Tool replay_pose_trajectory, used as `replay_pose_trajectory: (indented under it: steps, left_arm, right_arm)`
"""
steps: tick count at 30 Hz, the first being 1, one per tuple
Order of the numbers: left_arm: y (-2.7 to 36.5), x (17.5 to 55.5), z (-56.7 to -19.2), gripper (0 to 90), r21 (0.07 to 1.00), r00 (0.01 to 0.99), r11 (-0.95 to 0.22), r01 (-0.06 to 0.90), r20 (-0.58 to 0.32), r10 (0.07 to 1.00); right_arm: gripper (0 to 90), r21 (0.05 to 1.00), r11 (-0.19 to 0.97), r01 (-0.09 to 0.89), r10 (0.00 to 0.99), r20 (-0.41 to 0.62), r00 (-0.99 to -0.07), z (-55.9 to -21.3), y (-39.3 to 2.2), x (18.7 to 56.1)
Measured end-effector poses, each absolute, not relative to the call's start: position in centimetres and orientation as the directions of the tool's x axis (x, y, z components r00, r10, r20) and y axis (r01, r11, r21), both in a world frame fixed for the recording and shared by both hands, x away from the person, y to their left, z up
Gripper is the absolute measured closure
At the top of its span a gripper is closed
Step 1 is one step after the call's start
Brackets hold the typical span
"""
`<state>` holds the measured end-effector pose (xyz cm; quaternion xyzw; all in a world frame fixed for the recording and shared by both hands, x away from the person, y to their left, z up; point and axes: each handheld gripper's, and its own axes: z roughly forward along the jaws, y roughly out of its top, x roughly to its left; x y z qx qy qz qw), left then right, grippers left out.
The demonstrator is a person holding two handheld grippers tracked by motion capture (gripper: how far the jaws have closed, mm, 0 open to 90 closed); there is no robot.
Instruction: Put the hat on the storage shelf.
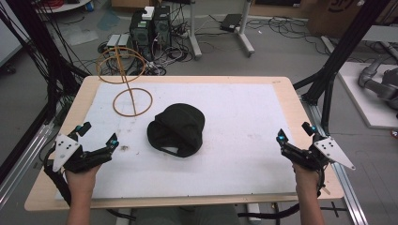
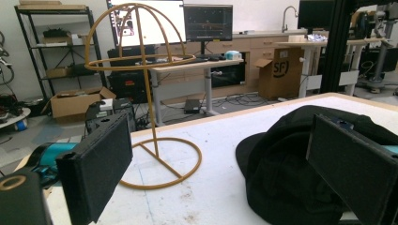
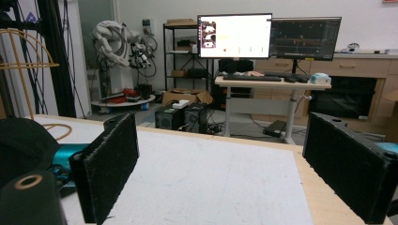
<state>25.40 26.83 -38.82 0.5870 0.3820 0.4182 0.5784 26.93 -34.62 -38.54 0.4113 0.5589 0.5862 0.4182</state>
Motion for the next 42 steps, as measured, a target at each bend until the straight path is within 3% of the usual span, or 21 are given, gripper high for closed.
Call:
replay_pose_trajectory:
  steps: [21, 42]
  left_arm:
    - [26.5, 25.3, -38.5, 7.7, 0.998, 0.411, -0.031, -0.048, 0.048, 0.910]
    - [23.2, 27.2, -37.7, 8.8, 0.991, 0.536, -0.132, -0.036, 0.130, 0.834]
  right_arm:
    - [10.5, 0.999, -0.028, -0.034, 0.949, 0.016, -0.315, -38.5, -34.6, 26.9]
    - [10.5, 0.999, -0.023, -0.033, 0.949, 0.011, -0.314, -38.5, -34.7, 26.8]
